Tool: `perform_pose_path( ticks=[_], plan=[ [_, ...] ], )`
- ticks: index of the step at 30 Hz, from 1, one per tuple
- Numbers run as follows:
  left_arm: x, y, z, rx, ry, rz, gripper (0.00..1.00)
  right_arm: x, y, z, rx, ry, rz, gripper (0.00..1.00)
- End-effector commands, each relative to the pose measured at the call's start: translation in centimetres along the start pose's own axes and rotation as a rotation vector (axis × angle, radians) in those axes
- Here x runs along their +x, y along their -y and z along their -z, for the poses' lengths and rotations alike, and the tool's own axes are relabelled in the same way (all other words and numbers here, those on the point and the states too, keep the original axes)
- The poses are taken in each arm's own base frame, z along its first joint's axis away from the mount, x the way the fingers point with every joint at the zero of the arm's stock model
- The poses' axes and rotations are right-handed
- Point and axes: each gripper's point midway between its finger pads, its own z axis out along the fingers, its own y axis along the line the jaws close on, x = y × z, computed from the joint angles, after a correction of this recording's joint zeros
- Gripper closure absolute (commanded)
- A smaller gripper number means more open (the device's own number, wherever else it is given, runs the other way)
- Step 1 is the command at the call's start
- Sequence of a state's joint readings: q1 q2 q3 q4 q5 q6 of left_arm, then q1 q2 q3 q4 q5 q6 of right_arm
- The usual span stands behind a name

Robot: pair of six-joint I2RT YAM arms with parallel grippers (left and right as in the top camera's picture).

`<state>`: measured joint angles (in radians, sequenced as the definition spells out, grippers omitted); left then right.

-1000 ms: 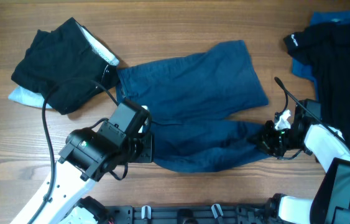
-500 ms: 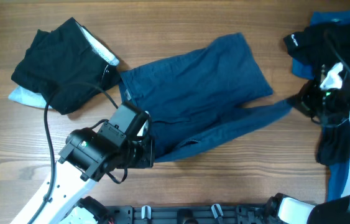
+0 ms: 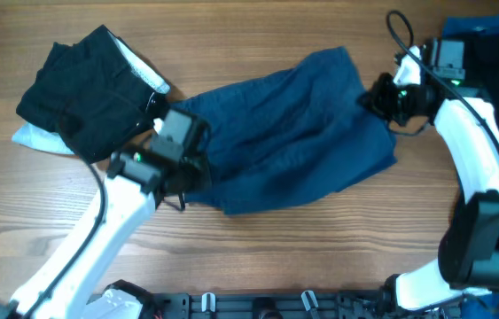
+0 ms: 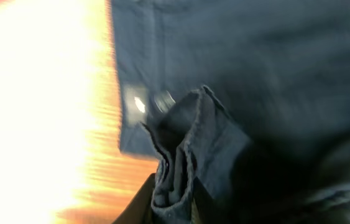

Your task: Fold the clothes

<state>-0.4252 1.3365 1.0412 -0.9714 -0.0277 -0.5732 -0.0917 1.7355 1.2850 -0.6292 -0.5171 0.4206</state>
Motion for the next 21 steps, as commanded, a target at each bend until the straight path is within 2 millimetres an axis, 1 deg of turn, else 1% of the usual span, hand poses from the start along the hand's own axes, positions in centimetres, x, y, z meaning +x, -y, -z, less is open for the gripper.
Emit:
perform_pose_path(
  ticks=[1,2,3,5,7,9,10,11,12,13,14,15,16,17,18,19,21],
  plan=[
    [-4.9,-2.1,-1.9,-0.029,0.094,0.104,0.93,-2.5,-2.2,-1.7,-0.116,0.056,-0.035,0.96],
    [-6.4,-1.9,-2.2,0.002,0.129,0.094,0.96,-3.2,-2.9,-2.3,-0.158,0.075,-0.008,0.96],
    [-7.9,-1.6,-2.4,0.037,0.170,0.080,0.96,-3.7,-3.3,-2.7,-0.186,0.085,-0.007,0.96],
    [-10.4,-1.5,-2.6,0.063,0.247,0.097,0.96,-4.6,-4.1,-3.9,-0.243,0.102,-0.016,0.96],
    [-12.1,-2.0,-3.0,0.053,0.299,0.117,0.96,-5.0,-4.1,-5.0,-0.260,0.111,-0.029,0.96],
    [-13.2,-2.4,-4.1,0.046,0.319,0.131,0.91,-5.4,-3.8,-6.1,-0.269,0.115,-0.050,0.96],
    [-13.5,-2.5,-4.6,0.043,0.320,0.130,0.89,-5.6,-3.7,-6.4,-0.277,0.120,-0.046,0.96],
    [-14.8,-2.9,-6.7,0.002,0.350,0.113,0.67,-6.2,-3.7,-7.6,-0.311,0.135,-0.016,0.96],
    [-15.2,-2.9,-7.2,0.003,0.357,0.115,0.41,-6.2,-3.7,-7.7,-0.312,0.141,0.006,0.81],
    [-15.5,-2.8,-7.7,0.008,0.365,0.117,0.21,-6.2,-3.6,-7.8,-0.309,0.143,0.034,0.68],
    [-15.7,-2.8,-8.1,0.009,0.366,0.121,0.14,-5.9,-3.6,-7.7,-0.317,0.134,0.068,0.54],
    [-15.6,-3.0,-8.3,0.004,0.359,0.123,0.09,-5.5,-3.5,-7.5,-0.329,0.115,0.101,0.47],
    [-15.3,-3.2,-8.4,-0.003,0.347,0.123,0.05,-5.2,-3.0,-7.4,-0.321,0.099,0.111,0.44],
    [-14.9,-3.3,-8.1,-0.005,0.331,0.125,0.00,-4.9,-1.6,-6.9,-0.291,0.080,0.114,0.41],
    [-14.6,-3.6,-7.8,-0.011,0.319,0.127,0.00,-4.7,-0.8,-6.7,-0.275,0.070,0.121,0.39],
    [-13.8,-3.7,-7.2,-0.008,0.293,0.127,0.00,-4.2,0.9,-6.0,-0.238,0.046,0.123,0.39],
    [-13.0,-3.7,-6.1,0.003,0.270,0.126,0.00,-3.8,2.9,-4.8,-0.205,0.022,0.097,0.38]
  ],
)
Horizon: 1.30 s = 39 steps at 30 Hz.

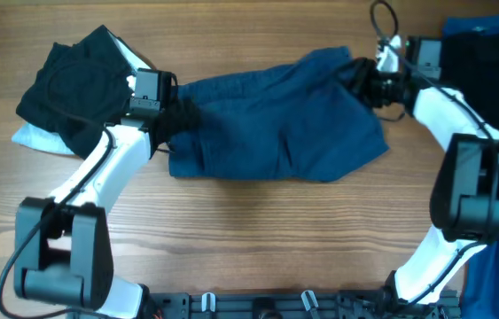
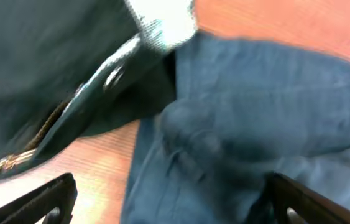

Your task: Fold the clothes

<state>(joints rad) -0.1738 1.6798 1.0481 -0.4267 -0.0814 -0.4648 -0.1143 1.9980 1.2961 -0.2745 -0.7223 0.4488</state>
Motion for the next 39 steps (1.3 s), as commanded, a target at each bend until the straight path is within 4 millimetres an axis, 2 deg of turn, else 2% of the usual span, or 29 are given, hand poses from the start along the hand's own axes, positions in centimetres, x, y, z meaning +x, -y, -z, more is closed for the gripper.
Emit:
perform_pose_path(
  ticks=[1,3,5,8,11,15,16,17,18,19,20,22,25,27,29,31,32,34,35,36,37,38,39],
  plan=[
    [-0.4,0.3,3.0,0.045,0.003,-0.006,0.00,-0.6,2.2,3.3,0.023,0.004,0.070,0.38],
    [1.3,1.2,3.9,0.109,-0.076,-0.008,0.00,-0.4,4.2,4.3,0.079,-0.004,0.052,0.39],
    [3.9,1.2,4.1,0.134,-0.195,-0.005,0.00,-0.1,6.8,4.9,0.198,-0.012,0.076,0.41],
    [6.8,0.3,3.7,0.101,-0.322,0.004,0.00,0.5,7.7,3.8,0.273,-0.043,0.175,0.41],
    [8.1,0.0,3.6,0.090,-0.386,0.010,0.00,1.3,9.4,2.6,0.384,-0.072,0.190,0.41],
    [8.2,0.0,3.7,0.090,-0.390,0.010,0.00,3.2,8.5,0.1,0.351,-0.144,0.246,0.44],
    [8.0,0.1,3.6,0.095,-0.381,0.010,0.00,4.2,8.3,-0.5,0.350,-0.180,0.262,0.50],
    [7.9,0.2,3.6,0.098,-0.377,0.010,0.00,5.1,8.4,-0.8,0.364,-0.211,0.264,0.60],
    [7.9,0.2,3.5,0.098,-0.375,0.010,0.00,5.5,8.6,-0.8,0.389,-0.227,0.260,0.81],
    [7.8,0.2,3.5,0.099,-0.374,0.010,0.00,5.9,9.6,-0.3,0.463,-0.237,0.225,0.96],
    [7.8,0.2,3.5,0.099,-0.374,0.009,0.00,6.0,11.3,0.8,0.587,-0.216,0.131,0.96],
    [7.8,0.1,3.5,0.095,-0.371,0.008,0.00,6.1,15.0,4.2,0.823,-0.154,-0.078,0.96],
    [7.8,0.1,3.5,0.093,-0.371,0.007,0.00,7.4,17.7,7.7,0.892,-0.156,-0.307,0.96],
    [7.6,0.4,3.4,0.105,-0.361,0.006,0.00,8.6,18.2,8.9,0.848,-0.198,-0.420,0.93],
    [7.3,0.9,3.4,0.127,-0.348,0.002,0.00,8.9,18.0,9.3,0.789,-0.231,-0.418,0.65],
    [6.7,3.0,3.5,0.241,-0.334,-0.028,0.02,7.7,16.7,10.0,0.749,-0.214,-0.325,0.60],
    [6.2,4.2,3.6,0.307,-0.321,-0.043,0.06,6.9,15.6,10.5,0.721,-0.180,-0.307,0.59],
    [5.5,6.2,3.9,0.421,-0.303,-0.052,0.21,5.3,13.3,12.2,0.701,-0.103,-0.268,0.59],
    [5.1,8.2,4.3,0.528,-0.287,-0.097,0.41,4.3,11.6,13.7,0.693,-0.043,-0.237,0.59],
    [5.0,9.3,4.5,0.589,-0.277,-0.132,0.61,3.8,10.4,14.7,0.683,-0.006,-0.218,0.60],
    [5.0,10.2,4.5,0.624,-0.267,-0.149,0.81,3.3,9.2,15.5,0.662,0.029,-0.198,0.64],
    [5.0,11.3,4.4,0.662,-0.255,-0.171,0.93,2.9,7.5,16.1,0.618,0.060,-0.175,0.74],
    [5.1,12.0,4.0,0.677,-0.250,-0.185,0.96,2.8,6.2,16.2,0.576,0.070,-0.156,0.86]
  ],
)
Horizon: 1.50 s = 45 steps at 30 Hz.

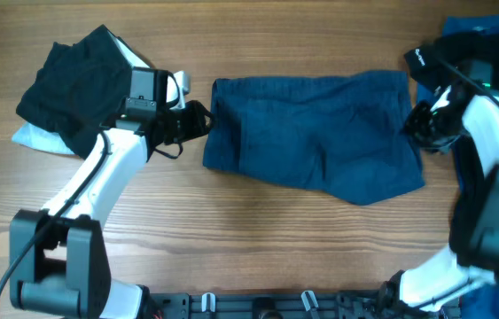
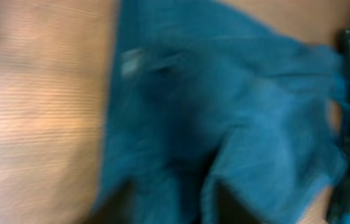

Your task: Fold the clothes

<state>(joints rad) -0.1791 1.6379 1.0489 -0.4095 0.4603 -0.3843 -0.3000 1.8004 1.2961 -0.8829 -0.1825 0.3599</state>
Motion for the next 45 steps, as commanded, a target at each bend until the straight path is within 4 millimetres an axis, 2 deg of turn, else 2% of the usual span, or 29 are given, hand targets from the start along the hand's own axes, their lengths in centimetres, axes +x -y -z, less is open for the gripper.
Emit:
perform_pose_path(
  ticks=[1,3,4,5,6,8,10,12,14,16,18,21,23,25,26,28,31,32,34,36,37,39,40,41,43,45],
  plan=[
    [1.1,3.7,-2.9,0.175,-0.058,-0.114,0.96,-0.1,-4.1,5.8,-0.174,0.120,0.108,0.93],
    [1.1,3.9,-4.7,0.191,-0.054,-0.143,0.96,1.2,-6.9,6.1,-0.293,0.080,0.185,0.96],
    [0.9,3.6,-6.7,0.202,-0.043,-0.164,0.96,3.0,-9.7,5.4,-0.383,0.034,0.273,0.96],
    [0.8,2.9,-7.9,0.191,-0.038,-0.161,0.96,3.8,-10.9,4.9,-0.417,0.018,0.318,0.96],
    [0.6,0.6,-9.6,0.117,-0.026,-0.124,0.96,5.6,-13.0,3.7,-0.464,-0.016,0.413,0.96],
    [0.8,-2.6,-11.0,0.009,-0.023,-0.040,0.96,7.5,-14.9,2.4,-0.493,-0.051,0.511,0.96],
    [1.4,-4.4,-11.8,-0.010,-0.052,0.027,0.96,9.7,-17.0,0.6,-0.509,-0.090,0.623,0.96],
    [1.5,-4.6,-11.8,0.001,-0.061,0.040,0.96,11.4,-18.8,-1.2,-0.528,-0.116,0.708,0.96],
    [1.5,-4.0,-11.7,0.027,-0.071,0.038,0.96,13.8,-21.9,-3.2,-0.639,-0.148,0.814,0.96],
    [2.0,-4.1,-11.7,0.025,-0.091,0.048,0.96,15.0,-23.8,-5.1,-0.706,-0.161,0.858,0.94],
    [2.7,-4.5,-11.6,0.010,-0.118,0.064,0.96,14.2,-23.2,-8.2,-0.608,-0.168,0.735,0.95],
    [4.1,-5.2,-11.4,-0.020,-0.171,0.071,0.96,10.6,-19.7,-13.8,-0.364,-0.095,0.548,0.95],
    [4.8,-5.7,-11.2,-0.047,-0.199,0.063,0.95,7.9,-18.0,-15.0,-0.307,-0.039,0.436,0.96],
    [5.4,-6.5,-11.1,-0.087,-0.218,0.076,0.95,4.7,-17.5,-14.5,-0.338,0.018,0.311,0.96],
    [5.6,-6.8,-11.0,-0.107,-0.224,0.080,0.95,2.7,-18.1,-13.6,-0.436,0.046,0.265,0.96],
    [5.8,-7.0,-11.0,-0.116,-0.227,0.083,0.95,0.4,-18.9,-11.8,-0.578,0.070,0.209,0.96],
    [5.7,-7.0,-11.0,-0.116,-0.226,0.083,0.94,-1.5,-19.7,-9.7,-0.712,0.099,0.222,0.96],
    [5.7,-7.0,-11.0,-0.115,-0.225,0.082,0.91,-1.8,-19.9,-9.0,-0.752,0.098,0.248,0.96],
    [5.3,-6.8,-11.0,-0.107,-0.212,0.076,0.76,-1.6,-20.7,-5.5,-0.905,0.089,0.382,0.95],
    [4.7,-5.8,-10.8,-0.066,-0.209,0.073,0.63,-1.2,-20.9,-1.3,-0.996,0.102,0.480,0.90],
    [4.3,-5.2,-10.6,-0.040,-0.207,0.072,0.60,-0.8,-20.8,0.2,-1.001,0.106,0.506,0.89],
    [3.2,-3.4,-9.8,0.038,-0.195,0.066,0.53,-0.1,-19.9,2.4,-0.926,0.112,0.507,0.80],
    [2.4,-2.6,-9.2,0.068,-0.181,0.060,0.50,0.2,-19.2,2.9,-0.866,0.110,0.490,0.72],
    [1.9,-2.2,-8.8,0.079,-0.168,0.057,0.47,0.6,-18.5,3.2,-0.817,0.103,0.474,0.70],
    [0.3,-2.1,-6.8,0.086,-0.122,0.072,0.23,2.2,-16.5,3.2,-0.703,0.036,0.420,0.67],
    [-0.2,-2.9,-5.7,0.073,-0.112,0.103,0.16,3.8,-15.4,2.6,-0.662,-0.040,0.390,0.67]
  ],
)
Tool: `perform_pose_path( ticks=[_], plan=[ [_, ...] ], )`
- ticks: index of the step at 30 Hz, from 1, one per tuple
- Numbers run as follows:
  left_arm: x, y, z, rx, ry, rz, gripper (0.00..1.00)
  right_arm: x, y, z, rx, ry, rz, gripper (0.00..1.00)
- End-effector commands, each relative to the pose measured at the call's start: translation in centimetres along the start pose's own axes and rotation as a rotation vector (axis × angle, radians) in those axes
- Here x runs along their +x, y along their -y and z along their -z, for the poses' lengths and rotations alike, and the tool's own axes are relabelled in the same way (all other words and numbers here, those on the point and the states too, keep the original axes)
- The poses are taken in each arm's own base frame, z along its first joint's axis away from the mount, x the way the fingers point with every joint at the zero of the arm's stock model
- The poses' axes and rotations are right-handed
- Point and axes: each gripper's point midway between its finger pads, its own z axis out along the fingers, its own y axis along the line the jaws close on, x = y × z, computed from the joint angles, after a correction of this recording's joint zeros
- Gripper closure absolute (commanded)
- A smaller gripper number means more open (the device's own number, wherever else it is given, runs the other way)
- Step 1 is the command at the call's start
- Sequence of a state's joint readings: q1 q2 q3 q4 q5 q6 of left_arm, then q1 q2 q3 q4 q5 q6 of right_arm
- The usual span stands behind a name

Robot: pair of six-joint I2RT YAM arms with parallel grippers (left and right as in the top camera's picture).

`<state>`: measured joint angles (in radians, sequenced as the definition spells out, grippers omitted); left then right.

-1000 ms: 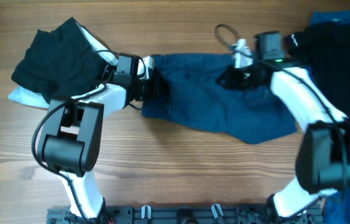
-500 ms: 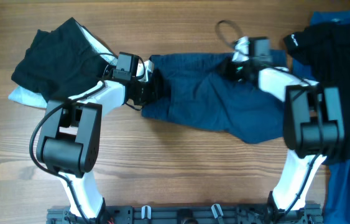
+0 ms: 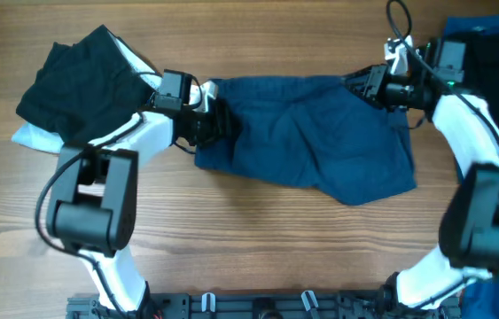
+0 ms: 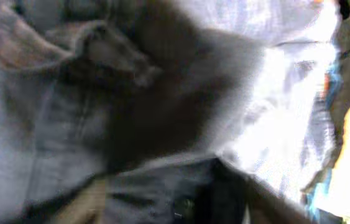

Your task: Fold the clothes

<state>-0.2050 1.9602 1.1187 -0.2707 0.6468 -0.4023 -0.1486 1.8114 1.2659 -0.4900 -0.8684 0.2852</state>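
Observation:
Blue shorts [image 3: 311,137] lie spread across the middle of the table in the overhead view. My left gripper [image 3: 212,122] sits on their left edge, where the cloth bunches, and looks shut on it. The left wrist view is blurred and filled with the shorts' cloth [image 4: 100,124] close against the fingers. My right gripper [image 3: 373,89] is at the shorts' top right corner, which is drawn inward, and looks shut on it.
A heap of black clothing [image 3: 81,89] lies on something white at the far left, just behind my left arm. More dark and blue garments [image 3: 497,44] sit at the right edge behind my right arm. Bare wood runs along the front.
My left gripper moved from just off the shorts' left edge onto it. My right gripper went from the right edge up to the top right corner, and that corner has shifted left.
The shorts lay crumpled and slanted with a gripper at each end. Then both grippers were further back with the cloth stretched between them. After that the shorts lay flat and squared with both grippers at the side edges. Now both are on the cloth again.

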Motion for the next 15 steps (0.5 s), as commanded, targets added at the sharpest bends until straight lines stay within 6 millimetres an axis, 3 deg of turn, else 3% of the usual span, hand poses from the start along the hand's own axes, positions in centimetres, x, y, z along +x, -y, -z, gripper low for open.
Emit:
perform_pose_path(
  ticks=[1,3,5,9,11,15],
  plan=[
    [-1.8,-2.3,3.7,-0.062,0.075,0.073,0.15,3.4,1.8,0.4,0.120,-0.106,-0.032,0.68],
    [-1.7,-4.8,5.3,-0.092,0.071,0.162,0.09,6.7,3.9,0.2,0.261,-0.203,-0.097,0.81],
    [-1.9,-5.9,6.1,-0.098,0.077,0.190,0.05,8.2,5.1,0.1,0.357,-0.245,-0.098,0.87],
    [-1.0,-9.2,7.2,-0.220,0.065,0.225,0.02,11.5,8.1,-0.6,0.572,-0.286,-0.167,0.90],
    [-0.7,-9.3,6.7,-0.223,0.046,0.203,0.02,13.0,9.5,-0.7,0.651,-0.308,-0.188,0.91],
    [0.6,-9.6,3.7,-0.228,-0.023,0.166,0.06,14.6,12.5,0.1,0.791,-0.330,-0.224,0.92]
  ],
)
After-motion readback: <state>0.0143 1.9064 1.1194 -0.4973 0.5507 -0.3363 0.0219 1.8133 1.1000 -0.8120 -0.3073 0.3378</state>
